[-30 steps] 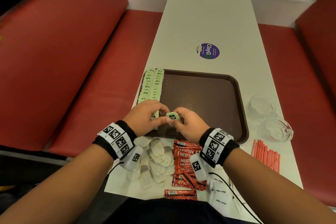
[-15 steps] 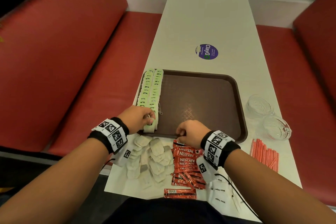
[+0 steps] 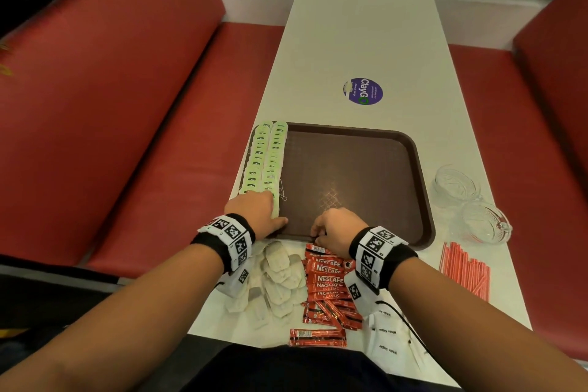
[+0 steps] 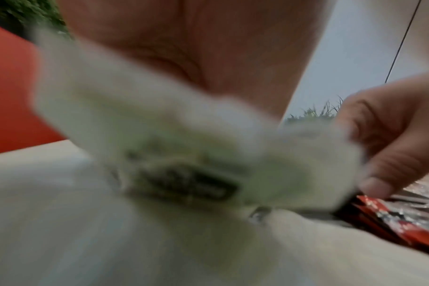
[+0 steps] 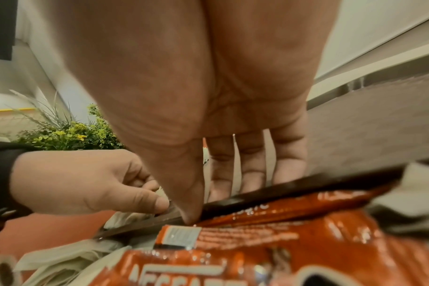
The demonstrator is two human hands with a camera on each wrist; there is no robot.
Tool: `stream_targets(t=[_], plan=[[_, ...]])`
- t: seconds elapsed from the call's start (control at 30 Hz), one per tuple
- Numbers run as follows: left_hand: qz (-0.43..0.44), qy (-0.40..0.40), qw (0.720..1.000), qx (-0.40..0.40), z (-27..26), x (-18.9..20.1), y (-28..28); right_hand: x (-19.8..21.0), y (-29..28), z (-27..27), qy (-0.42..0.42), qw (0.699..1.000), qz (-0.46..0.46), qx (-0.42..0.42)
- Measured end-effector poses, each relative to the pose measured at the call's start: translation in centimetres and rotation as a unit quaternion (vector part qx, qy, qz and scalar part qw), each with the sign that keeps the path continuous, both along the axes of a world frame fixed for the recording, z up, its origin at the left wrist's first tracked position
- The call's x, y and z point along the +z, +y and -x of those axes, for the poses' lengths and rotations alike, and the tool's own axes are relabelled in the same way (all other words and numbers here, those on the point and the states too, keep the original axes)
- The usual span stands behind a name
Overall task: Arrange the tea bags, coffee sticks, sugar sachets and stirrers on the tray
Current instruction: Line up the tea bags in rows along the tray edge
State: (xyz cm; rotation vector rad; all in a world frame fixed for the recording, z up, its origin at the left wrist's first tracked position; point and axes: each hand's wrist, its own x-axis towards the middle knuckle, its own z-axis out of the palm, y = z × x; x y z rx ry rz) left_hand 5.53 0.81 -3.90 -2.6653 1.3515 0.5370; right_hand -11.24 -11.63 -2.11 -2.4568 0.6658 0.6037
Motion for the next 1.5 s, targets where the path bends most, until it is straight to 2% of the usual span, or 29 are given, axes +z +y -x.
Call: stream_targets(t=[0.2,0.3,0.4,0.5,0.63,1.03,1.27,1.4,1.5], plan=[[-0.012,0.017,1.000,0.007,-0.5,0.9,-0.2,0.2,0.3,0.0,0.002,1.000,0.005,0.005],[0.045,0.062,0.997,0.011,-1.2,1.9,0.8,0.4,1.0,-0.3,-0.015,0.999,0.010,0.032],[0.093,0.128,0.987,-0.033,-1.8,3.4,2.7,0.8,2.3,-0.8,-0.051,0.995,0.001,0.084],[0.046,0.166,0.980,-0.096,-2.4,3.7,5.0,1.1,3.7,-1.4,-0.040,0.988,0.005,0.148],[-0.020,0.140,0.981,-0.134,-2.4,3.0,7.2,1.0,4.9,-2.3,-0.019,0.976,0.041,0.215],[-0.011,0.122,0.984,-0.126,-0.7,1.6,8.2,-0.6,5.7,-3.7,-0.033,0.945,0.107,0.307],[0.069,0.127,0.984,-0.108,-0.6,1.7,8.6,-0.5,5.5,-3.7,-0.055,0.945,0.096,0.307],[0.127,0.136,0.979,-0.080,-1.0,2.4,8.4,0.1,5.2,-3.0,-0.116,0.960,0.060,0.247],[0.161,0.153,0.972,-0.077,-1.4,3.4,8.0,1.0,4.8,-2.3,-0.158,0.975,-0.010,0.157]])
